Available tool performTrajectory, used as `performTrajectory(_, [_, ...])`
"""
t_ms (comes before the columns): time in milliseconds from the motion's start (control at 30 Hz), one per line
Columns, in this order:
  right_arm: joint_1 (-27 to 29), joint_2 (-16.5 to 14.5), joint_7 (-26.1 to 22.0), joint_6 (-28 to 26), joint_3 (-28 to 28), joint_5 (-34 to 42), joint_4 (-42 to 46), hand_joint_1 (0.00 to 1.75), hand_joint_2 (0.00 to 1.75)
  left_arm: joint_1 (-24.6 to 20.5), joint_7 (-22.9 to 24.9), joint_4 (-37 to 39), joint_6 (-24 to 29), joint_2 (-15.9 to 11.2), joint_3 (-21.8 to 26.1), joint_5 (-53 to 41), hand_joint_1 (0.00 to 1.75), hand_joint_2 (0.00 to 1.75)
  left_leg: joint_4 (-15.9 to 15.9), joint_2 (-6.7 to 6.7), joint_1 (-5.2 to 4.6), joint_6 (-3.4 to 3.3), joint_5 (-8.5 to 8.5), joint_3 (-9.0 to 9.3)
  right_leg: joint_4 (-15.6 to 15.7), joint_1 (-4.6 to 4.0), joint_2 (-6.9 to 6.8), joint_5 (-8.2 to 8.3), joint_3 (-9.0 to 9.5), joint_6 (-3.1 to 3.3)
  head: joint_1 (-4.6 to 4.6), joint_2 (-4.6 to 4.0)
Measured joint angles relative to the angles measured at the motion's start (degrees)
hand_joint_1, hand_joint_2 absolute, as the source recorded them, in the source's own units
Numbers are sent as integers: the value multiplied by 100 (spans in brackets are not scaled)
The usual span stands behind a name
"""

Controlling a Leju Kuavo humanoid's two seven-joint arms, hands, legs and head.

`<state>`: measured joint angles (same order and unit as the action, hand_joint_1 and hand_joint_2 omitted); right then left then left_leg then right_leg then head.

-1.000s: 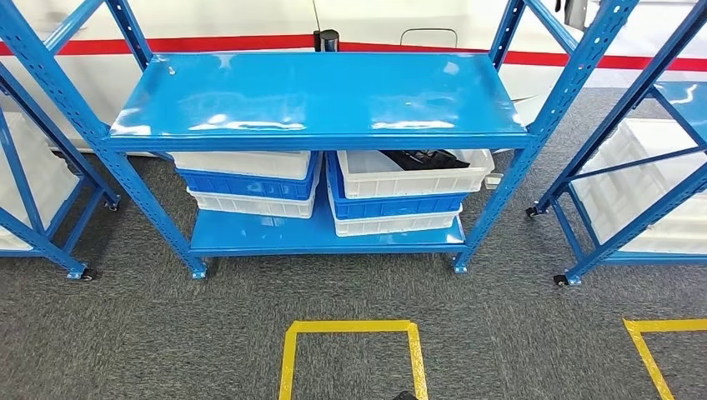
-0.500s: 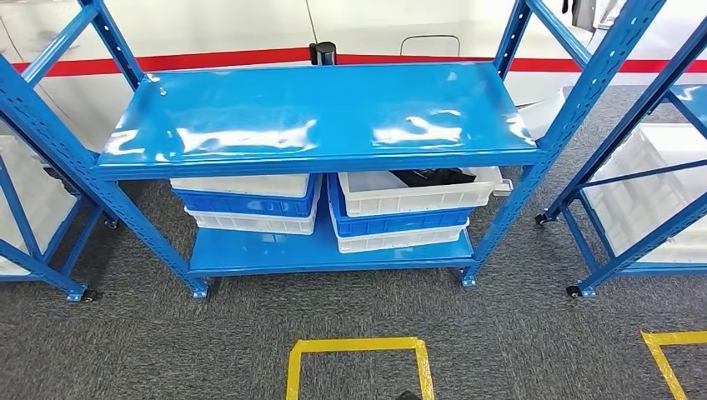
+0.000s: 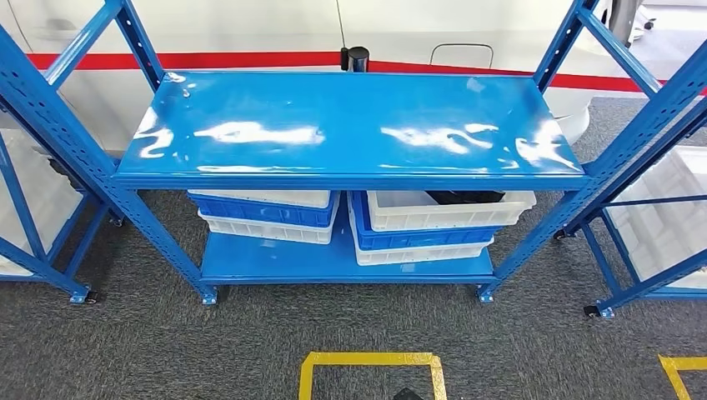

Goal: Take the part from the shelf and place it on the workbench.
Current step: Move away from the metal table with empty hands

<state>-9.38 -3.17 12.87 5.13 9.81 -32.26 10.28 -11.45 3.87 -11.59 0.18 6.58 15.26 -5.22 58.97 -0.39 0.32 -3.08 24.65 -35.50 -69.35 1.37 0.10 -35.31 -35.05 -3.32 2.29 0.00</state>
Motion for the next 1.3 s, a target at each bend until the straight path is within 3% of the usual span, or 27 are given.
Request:
performTrajectory(33, [5, 4, -1, -6, 0, 1, -1, 0, 175, 1, 10, 1, 15, 3, 0, -10, 0, 175, -2, -11, -8, 10, 35, 48, 406, -18, -4, 285, 94, -7, 2, 0])
performTrajectory(100, [1, 5, -2, -18, 0, 5, -2, 0, 175, -7, 22, 4, 33, 9, 0, -24, 0, 175, 11, -32, -44, 48, 106, 114, 989, -50, -7, 678, 249, 57, -5, 0])
performTrajectory(133, [-1, 1, -1, -23, 0, 7, -3, 0, 175, -11, 27, 5, 34, 11, -1, -25, 0, 175, 20, -39, -58, 42, 129, 121, 1084, -59, -6, 754, 279, 98, -8, 0])
performTrajectory(233, [5, -7, -1, -33, 0, 8, -3, 0, 175, -17, 47, 7, 53, 9, -2, -30, 0, 175, 15, -41, -65, 0, 149, 141, 1098, -69, 7, 775, 303, 129, -13, 0])
performTrajectory(333, [12, -14, 5, -33, 2, 23, -3, 0, 175, -18, 85, 7, 97, 7, -4, -37, 0, 175, -24, -28, -62, 8, 150, 172, 1098, -74, 20, 765, 309, 144, -13, 0])
performTrajectory(567, [359, 10, -197, -82, -41, 716, 166, 0, 175, 383, 111, -139, 139, -110, -204, 24, 0, 175, -62, -10, -51, 82, 184, 221, 1096, -85, 27, 720, 335, 208, -13, 0])
performTrajectory(700, [592, 48, -432, -170, -161, 1261, 341, 0, 0, 710, 9, -300, 117, -211, -416, 127, 0, 175, -64, -8, -48, 113, 203, 234, 1096, -86, 29, 700, 336, 233, -12, 0])
performTrajectory(867, [988, 116, -714, -281, -365, 1918, 576, 0, 0, 1141, -123, -518, 79, -341, -703, 254, 0, 175, -65, -8, -50, 132, 219, 242, 1097, -83, 29, 688, 351, 244, -11, 0])
performTrajectory(1000, [1303, 184, -948, -378, -537, 2458, 772, 0, 0, 1461, -227, -699, 39, -444, -940, 362, 0, 0, -65, -7, -55, 135, 226, 242, 1098, -80, 30, 688, 355, 243, -11, 0])
performTrajectory(1300, [1662, 264, -1270, -516, -782, 3199, 1046, 0, 0, 1866, -370, -957, 15, -577, -1270, 507, 0, 0, -66, -7, -59, 143, 256, 278, 1100, -80, 31, 663, 348, 246, -11, 0])
